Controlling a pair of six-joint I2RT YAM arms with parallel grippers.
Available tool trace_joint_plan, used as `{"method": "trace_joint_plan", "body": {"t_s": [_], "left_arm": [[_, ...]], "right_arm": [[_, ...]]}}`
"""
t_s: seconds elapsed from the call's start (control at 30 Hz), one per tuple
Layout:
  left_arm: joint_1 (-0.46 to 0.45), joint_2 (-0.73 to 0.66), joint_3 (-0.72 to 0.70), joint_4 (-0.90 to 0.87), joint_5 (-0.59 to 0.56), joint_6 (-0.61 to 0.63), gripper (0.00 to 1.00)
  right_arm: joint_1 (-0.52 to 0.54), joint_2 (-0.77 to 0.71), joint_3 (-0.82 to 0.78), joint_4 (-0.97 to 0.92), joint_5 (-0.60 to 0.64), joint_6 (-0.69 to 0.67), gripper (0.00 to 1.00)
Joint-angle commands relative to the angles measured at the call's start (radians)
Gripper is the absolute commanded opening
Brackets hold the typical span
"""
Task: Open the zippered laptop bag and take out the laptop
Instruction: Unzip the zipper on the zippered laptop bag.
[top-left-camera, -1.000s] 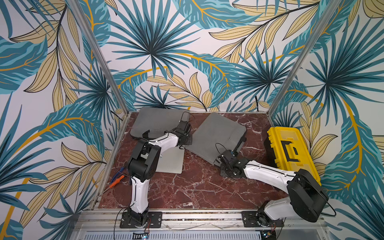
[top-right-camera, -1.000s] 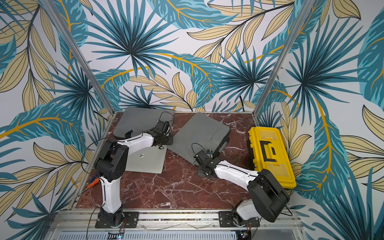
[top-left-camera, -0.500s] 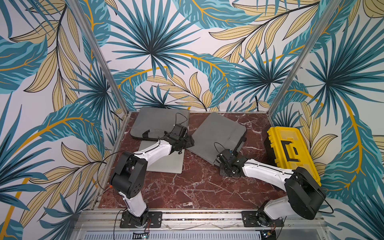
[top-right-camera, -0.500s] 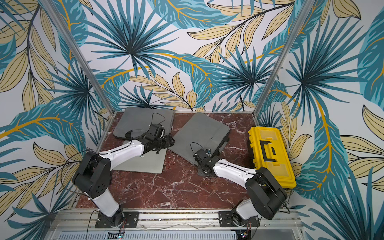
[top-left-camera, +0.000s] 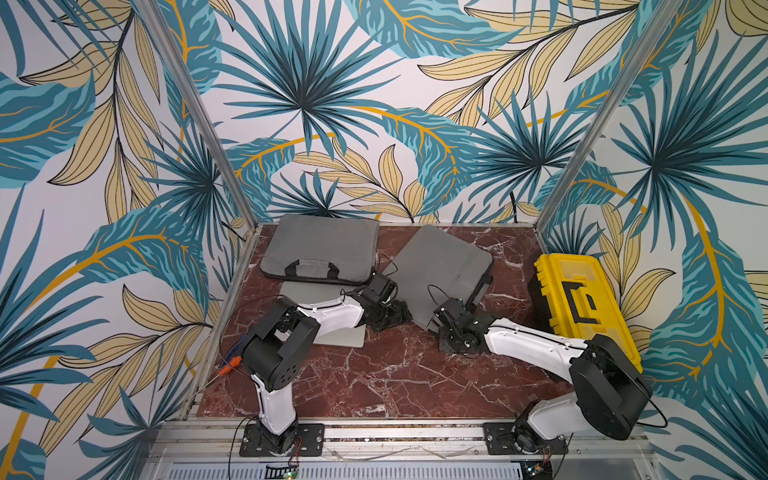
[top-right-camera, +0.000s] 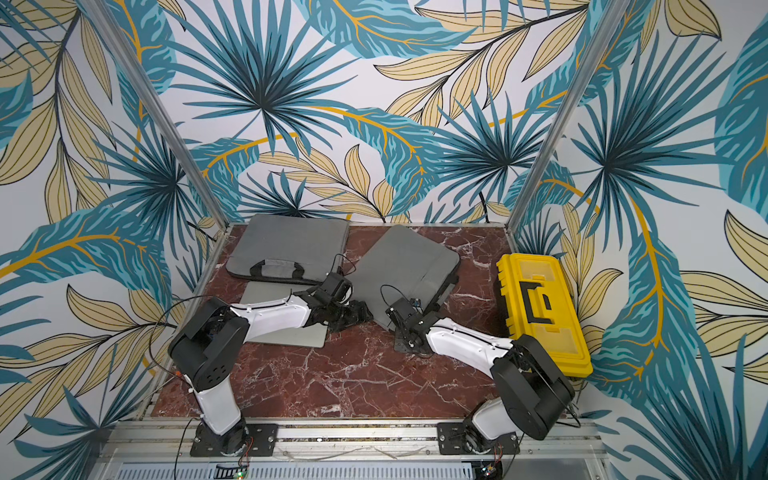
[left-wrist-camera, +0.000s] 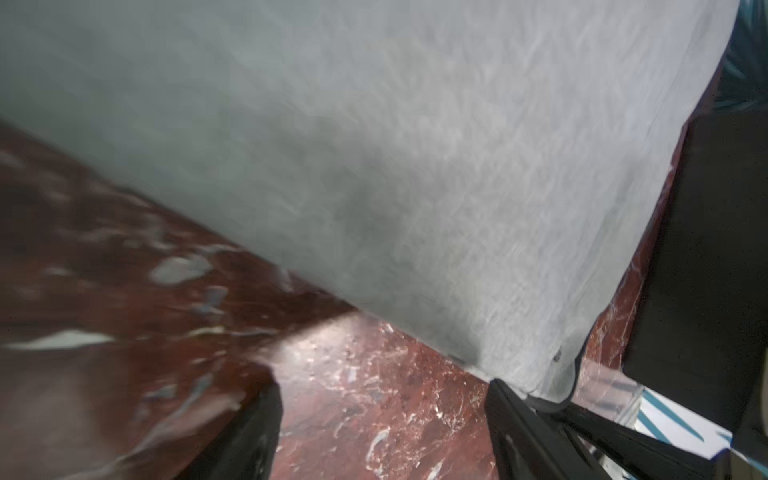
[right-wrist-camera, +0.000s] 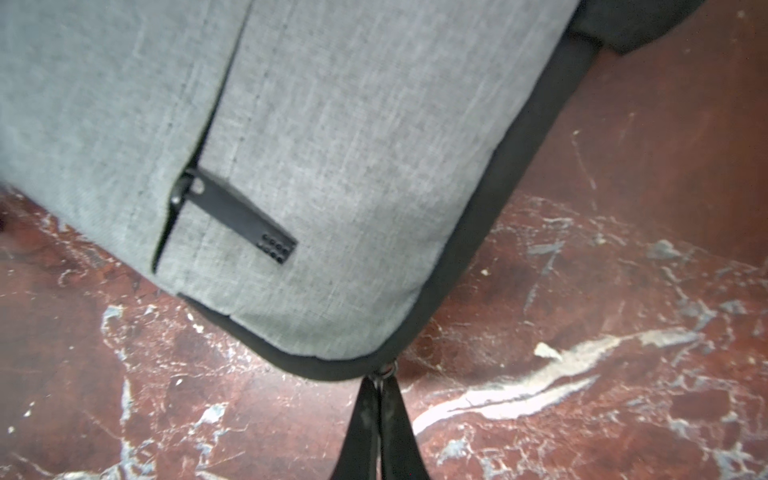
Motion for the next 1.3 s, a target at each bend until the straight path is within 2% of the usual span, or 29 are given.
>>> {"method": "trace_joint_plan", "body": {"t_s": [0.0, 0.2, 0.43, 0.53, 0.7, 0.77, 0.93, 1.1, 1.27], "left_arm": [[-0.012, 0.033, 0.059, 0.017, 0.047, 0.002, 0.77], [-0.037, 0.080, 0.111, 0.023, 0.080, 0.013, 0.74], [-0.052, 0.150, 0.168, 0.023, 0.116, 0.008, 0.57], [-0.057, 0.163, 0.183, 0.023, 0.110, 0.007, 0.44], [-0.058, 0.154, 0.185, 0.021, 0.083, 0.018, 0.11], [-0.058, 0.147, 0.188, 0.021, 0.077, 0.031, 0.01], [-0.062, 0.133, 0.203, 0.000, 0.067, 0.091, 0.00], [-0.067, 0.085, 0.225, -0.110, -0.016, 0.208, 0.00], [-0.067, 0.051, 0.244, -0.165, -0.030, 0.331, 0.00]], "right_arm": [[-0.002, -0.022, -0.006, 0.041, -0.026, 0.007, 0.00], [-0.001, -0.005, -0.009, 0.072, -0.056, 0.014, 0.00], [-0.002, -0.002, -0.024, 0.109, -0.093, 0.021, 0.00], [-0.002, 0.000, -0.036, 0.120, -0.104, 0.026, 0.00], [-0.002, -0.020, -0.046, 0.098, -0.071, 0.020, 0.00], [-0.005, -0.022, -0.045, 0.074, -0.048, 0.012, 0.00], [-0.036, -0.040, -0.056, 0.041, -0.028, -0.008, 0.00], [-0.086, -0.071, -0.073, 0.015, -0.027, -0.041, 0.00], [-0.129, -0.062, -0.068, 0.005, -0.045, -0.088, 0.00]]}}
